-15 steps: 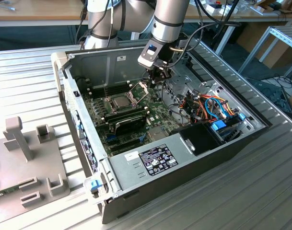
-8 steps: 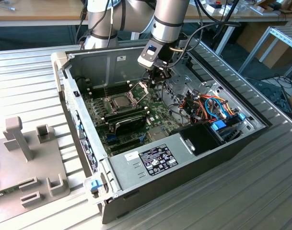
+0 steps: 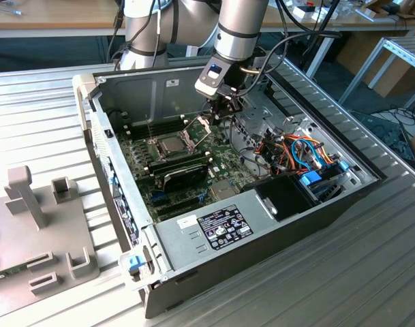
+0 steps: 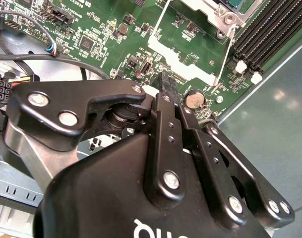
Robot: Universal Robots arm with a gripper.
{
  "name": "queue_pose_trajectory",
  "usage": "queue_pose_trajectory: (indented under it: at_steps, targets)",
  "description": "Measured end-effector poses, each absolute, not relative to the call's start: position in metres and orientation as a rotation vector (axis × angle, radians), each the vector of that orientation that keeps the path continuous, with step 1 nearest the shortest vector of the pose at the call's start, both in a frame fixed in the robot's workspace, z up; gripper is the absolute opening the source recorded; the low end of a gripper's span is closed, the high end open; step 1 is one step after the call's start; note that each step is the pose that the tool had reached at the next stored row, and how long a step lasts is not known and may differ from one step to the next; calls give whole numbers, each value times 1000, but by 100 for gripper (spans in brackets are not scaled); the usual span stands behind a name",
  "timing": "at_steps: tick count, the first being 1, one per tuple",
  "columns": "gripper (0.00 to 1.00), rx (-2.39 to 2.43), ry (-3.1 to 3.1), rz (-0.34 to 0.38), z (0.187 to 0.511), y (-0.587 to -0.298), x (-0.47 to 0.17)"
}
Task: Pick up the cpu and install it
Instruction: 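Close the cpu cover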
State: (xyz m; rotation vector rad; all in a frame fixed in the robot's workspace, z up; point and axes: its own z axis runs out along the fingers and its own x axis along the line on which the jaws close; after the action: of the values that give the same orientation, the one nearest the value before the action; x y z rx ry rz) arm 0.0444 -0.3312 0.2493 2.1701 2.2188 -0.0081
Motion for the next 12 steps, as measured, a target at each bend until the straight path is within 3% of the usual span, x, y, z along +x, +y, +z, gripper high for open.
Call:
queue_pose_trajectory:
  at_steps: [12]
  targets:
    - [11, 2170, 2219, -8, 249, -331, 42]
